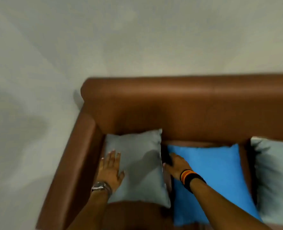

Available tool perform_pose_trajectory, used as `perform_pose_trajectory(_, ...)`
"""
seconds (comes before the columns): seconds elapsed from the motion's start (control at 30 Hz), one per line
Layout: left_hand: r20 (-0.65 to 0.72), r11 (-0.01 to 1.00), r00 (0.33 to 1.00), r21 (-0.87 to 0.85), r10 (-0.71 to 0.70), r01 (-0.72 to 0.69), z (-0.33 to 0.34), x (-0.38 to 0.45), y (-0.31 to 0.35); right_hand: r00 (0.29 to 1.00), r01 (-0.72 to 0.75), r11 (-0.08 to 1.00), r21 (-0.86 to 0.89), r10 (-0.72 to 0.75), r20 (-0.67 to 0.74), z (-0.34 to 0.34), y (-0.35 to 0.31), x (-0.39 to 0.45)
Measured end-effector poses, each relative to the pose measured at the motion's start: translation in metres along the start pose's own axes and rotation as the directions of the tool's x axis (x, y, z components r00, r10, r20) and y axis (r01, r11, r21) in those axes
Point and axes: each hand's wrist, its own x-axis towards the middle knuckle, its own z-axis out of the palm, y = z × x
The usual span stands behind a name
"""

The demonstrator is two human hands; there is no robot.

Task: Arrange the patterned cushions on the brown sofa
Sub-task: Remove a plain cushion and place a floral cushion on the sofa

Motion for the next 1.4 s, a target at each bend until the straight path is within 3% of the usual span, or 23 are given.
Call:
perform_pose_trajectory(0.1,0.172,0.926,0.930,-0.140,-0.325,0.350,0.037,-0.010,-0.036,0.994,-0.105,0.974,0.200,0.100,0.037,0.061,0.020,0.017)
perform_pose_trajectory(0.2,0.266,0.772,0.839,-0.332,-0.474,0.542,0.060,-0.008,-0.059,0.986,-0.163,0.934,0.318,0.159,0.040,0.105,0.026,0.033)
perform_pose_trajectory(0.33,0.361,0.617,0.809,-0.523,-0.465,0.588,0.071,0.018,-0.077,0.973,-0.183,0.909,0.374,0.222,-0.064,0.134,0.021,0.063)
perform_pose_trajectory(0.47,0.425,0.476,0.821,-0.671,-0.382,0.569,0.062,0.033,-0.081,0.960,-0.135,0.924,0.358,0.211,-0.182,0.137,0.005,0.060)
perform_pose_trajectory(0.6,0.457,0.431,0.833,-0.713,-0.314,0.553,0.019,0.029,-0.096,0.971,-0.145,0.912,0.383,0.205,-0.122,0.098,-0.011,0.025)
perform_pose_trajectory(0.7,0.422,0.355,0.861,-0.788,-0.285,0.504,-0.020,0.033,-0.123,0.974,-0.156,0.808,0.569,0.222,-0.049,0.052,-0.023,-0.007)
perform_pose_trajectory(0.8,0.437,0.126,0.844,-0.862,-0.311,0.492,-0.048,0.047,-0.131,0.974,-0.132,0.600,0.789,0.228,-0.011,0.023,-0.036,-0.014)
perform_pose_trajectory(0.87,0.431,0.031,0.846,-0.886,-0.312,0.463,-0.057,0.062,-0.127,0.975,-0.104,0.458,0.883,0.222,0.000,0.016,-0.051,-0.005)
perform_pose_trajectory(0.9,0.427,0.060,0.851,-0.884,-0.305,0.464,-0.059,0.072,-0.121,0.979,-0.081,0.452,0.888,0.205,-0.015,0.017,-0.061,0.008)
perform_pose_trajectory(1.0,0.403,0.284,0.875,-0.835,-0.267,0.471,-0.046,0.106,-0.101,0.970,-0.022,0.595,0.803,0.209,-0.128,0.025,-0.088,0.046)
perform_pose_trajectory(1.03,0.407,0.313,0.880,-0.826,-0.243,0.469,-0.036,0.117,-0.099,0.967,-0.009,0.625,0.780,0.203,-0.152,0.028,-0.093,0.054)
perform_pose_trajectory(1.2,0.300,0.281,0.892,-0.872,-0.339,0.400,-0.018,0.131,-0.092,0.957,0.202,0.694,0.691,0.012,-0.291,0.019,-0.111,0.081)
perform_pose_trajectory(1.4,0.231,0.355,0.856,-0.836,-0.463,0.418,-0.010,0.101,-0.062,0.973,0.143,0.791,0.595,-0.002,-0.232,0.016,-0.084,0.071)
